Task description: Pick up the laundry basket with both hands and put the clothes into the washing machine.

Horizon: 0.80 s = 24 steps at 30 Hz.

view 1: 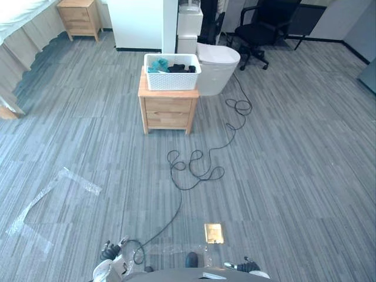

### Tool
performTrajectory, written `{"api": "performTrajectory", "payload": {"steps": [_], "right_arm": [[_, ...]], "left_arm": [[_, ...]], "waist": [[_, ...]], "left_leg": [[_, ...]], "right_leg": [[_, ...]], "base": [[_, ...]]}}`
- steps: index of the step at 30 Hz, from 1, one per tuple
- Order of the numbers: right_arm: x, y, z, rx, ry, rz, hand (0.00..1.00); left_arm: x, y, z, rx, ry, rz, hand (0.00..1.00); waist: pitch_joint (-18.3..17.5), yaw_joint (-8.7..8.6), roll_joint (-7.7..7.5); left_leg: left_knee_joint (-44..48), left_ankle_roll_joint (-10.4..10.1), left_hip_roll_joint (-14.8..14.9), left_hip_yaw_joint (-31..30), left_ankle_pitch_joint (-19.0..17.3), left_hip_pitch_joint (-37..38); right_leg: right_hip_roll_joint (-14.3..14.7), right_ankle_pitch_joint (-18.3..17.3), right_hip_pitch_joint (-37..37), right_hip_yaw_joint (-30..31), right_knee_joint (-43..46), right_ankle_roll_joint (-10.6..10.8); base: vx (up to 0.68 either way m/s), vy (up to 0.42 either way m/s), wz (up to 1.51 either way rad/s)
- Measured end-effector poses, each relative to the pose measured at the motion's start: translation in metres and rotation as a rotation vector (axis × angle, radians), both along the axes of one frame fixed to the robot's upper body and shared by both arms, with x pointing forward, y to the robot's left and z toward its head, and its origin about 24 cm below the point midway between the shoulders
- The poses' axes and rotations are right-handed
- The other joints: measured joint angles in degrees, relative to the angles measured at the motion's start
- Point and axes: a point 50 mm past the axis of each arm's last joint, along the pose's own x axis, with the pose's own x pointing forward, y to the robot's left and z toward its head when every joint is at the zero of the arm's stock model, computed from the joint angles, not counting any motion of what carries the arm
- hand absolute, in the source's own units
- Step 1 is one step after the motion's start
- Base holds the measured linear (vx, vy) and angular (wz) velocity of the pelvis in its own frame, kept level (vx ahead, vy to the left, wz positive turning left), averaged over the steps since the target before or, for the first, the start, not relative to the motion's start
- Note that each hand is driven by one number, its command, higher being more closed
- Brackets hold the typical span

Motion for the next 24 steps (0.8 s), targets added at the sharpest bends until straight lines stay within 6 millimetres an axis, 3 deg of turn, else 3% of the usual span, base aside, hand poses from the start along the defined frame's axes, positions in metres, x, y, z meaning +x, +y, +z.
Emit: {"api": "performTrajectory", "payload": {"steps": [1,3,5,6,8,10,12,15,17,18,19,20,21,22,23,24], "right_arm": [[0.003,0.003,0.001,0.005,-0.016,-0.005,0.0],[0.001,0.005,0.001,0.007,-0.019,-0.014,0.0],[0.003,0.008,0.001,0.013,-0.033,-0.017,0.0],[0.005,0.006,0.003,0.006,-0.049,-0.019,0.0],[0.007,0.001,0.005,-0.006,-0.062,-0.035,0.0],[0.006,-0.005,0.006,-0.02,-0.063,-0.066,0.0],[0.003,-0.014,0.007,-0.038,-0.062,-0.109,0.0],[-0.008,-0.019,0.004,-0.019,-0.038,-0.212,0.0],[-0.02,-0.026,0.002,-0.016,-0.018,-0.306,0.0],[-0.033,-0.028,0.0,-0.015,0.001,-0.375,0.0],[-0.04,-0.024,-0.002,-0.005,0.015,-0.417,0.0],[-0.043,-0.021,-0.003,0.021,0.004,-0.509,0.0],[-0.043,-0.017,-0.004,0.042,-0.007,-0.556,0.0],[-0.042,-0.013,-0.004,0.057,-0.013,-0.577,0.0],[-0.038,-0.006,-0.005,0.081,-0.021,-0.584,0.0],[-0.038,-0.004,-0.006,0.085,-0.017,-0.574,0.0]], "left_arm": [[0.0,0.004,0.001,0.007,-0.004,0.029,0.0],[0.001,0.008,0.002,0.014,-0.011,0.07,0.0],[0.007,0.016,0.007,0.024,-0.059,0.138,0.0],[0.008,0.017,0.009,0.027,-0.078,0.17,0.0],[0.005,0.018,0.01,0.042,-0.077,0.197,0.0],[0.002,0.015,0.009,0.038,-0.069,0.19,0.0],[-0.003,0.009,0.007,0.021,-0.052,0.194,0.0],[-0.009,0.007,0.004,0.011,-0.032,0.2,0.0],[-0.017,0.0,0.0,-0.016,-0.006,0.225,0.0],[-0.022,0.0,-0.001,-0.016,0.012,0.225,0.0],[-0.023,0.002,-0.001,-0.011,0.016,0.226,0.0],[-0.023,0.008,0.0,0.008,0.017,0.218,0.0],[-0.018,0.012,0.002,0.024,0.006,0.18,0.0],[-0.016,0.014,0.002,0.036,0.003,0.152,0.0],[-0.012,0.021,0.004,0.061,0.0,0.095,0.0],[-0.011,0.022,0.005,0.072,0.004,0.057,0.0]], "waist": [[0.69,-0.07,0.1],[0.83,-0.22,-0.84],[2.02,0.42,-1.19],[2.98,0.76,-0.57],[3.74,1.68,-0.11],[3.44,1.8,0.34],[3.4,2.17,2.05],[3.28,2.64,2.46],[2.46,3.62,3.77],[1.87,3.68,3.92],[0.98,3.47,2.87],[0.85,3.06,1.09],[1.66,2.59,0.0],[2.27,2.18,-0.51],[3.19,0.63,-1.25],[3.23,0.21,-1.63]], "left_leg": [[3.39,-1.18,0.5,0.08,-1.53,-1.61],[11.59,-1.66,2.15,1.65,-4.53,-4.87],[28.16,-1.53,4.81,5.21,-5.7,-11.79],[40.74,-0.79,7.84,6.83,-3.99,-16.54],[49.02,-0.15,12.25,9.73,-6.72,-22.65],[43.85,-0.33,13.17,10.27,-6.62,-23.8],[32.47,-1.37,12.84,10.7,-4.85,-23.71],[21.19,-1.58,9.01,6.96,-1.57,-23.48],[20.16,-0.77,8.21,4.8,-1.35,-22.34],[21.71,-0.37,7.66,4.99,0.18,-21.54],[22.98,-0.53,6.16,5.65,-1.65,-21.16],[23.65,0.5,3.95,6.27,-4.65,-19.12],[23.37,1.3,2.79,6.23,-5.92,-16.69],[23.09,1.41,2.0,5.85,-6.56,-14.75],[22.64,2.16,1.35,4.56,-7.53,-10.53],[20.59,2.45,1.37,3.64,-8.41,-5.53]], "right_leg": [[0.11,-0.55,0.18,-0.39,0.25,-0.28],[0.61,-2.15,0.86,-1.47,0.23,-0.87],[0.81,-2.89,1.9,-1.83,-0.11,-1.88],[1.25,-3.61,3.67,-1.91,-0.1,-2.66],[0.42,-5.67,5.17,-0.96,1.55,-2.63],[-0.25,-6.61,5.69,-0.36,2.08,-1.67],[-1.41,-7.74,6.03,0.62,2.34,-0.19],[-4.33,-10.38,6.94,1.66,3.96,3.01],[-5.58,-13.41,7.11,2.41,7.1,5.62],[-6.92,-16.91,7.01,2.11,11.53,7.47],[-8.75,-19.02,6.49,2.27,15.52,8.66],[-12.72,-20.25,-0.4,2.37,33.78,7.57],[-14.85,-16.23,-5.4,3.44,46.93,2.53],[-16.12,-12.81,-7.98,3.96,54.35,0.2],[-17.41,-11.05,-11.21,3.69,66.92,0.26],[-17.61,-11.72,-12.29,1.41,73.07,-0.07]], "base": [[0.01,-0.043,0.18],[0.01,-0.065,0.22],[-0.01,-0.105,0.09],[0.01,-0.101,-0.07],[0.09,-0.044,-0.24],[0.12,0.017,-0.2],[0.23,0.134,-0.24],[0.31,0.22,-0.15],[0.49,0.392,-0.26],[0.35,0.296,-0.07],[0.45,0.323,0.05],[0.45,0.287,0.16],[0.54,0.336,0.24],[0.43,0.206,0.49],[0.46,0.113,0.6],[0.58,0.078,0.56]]}}
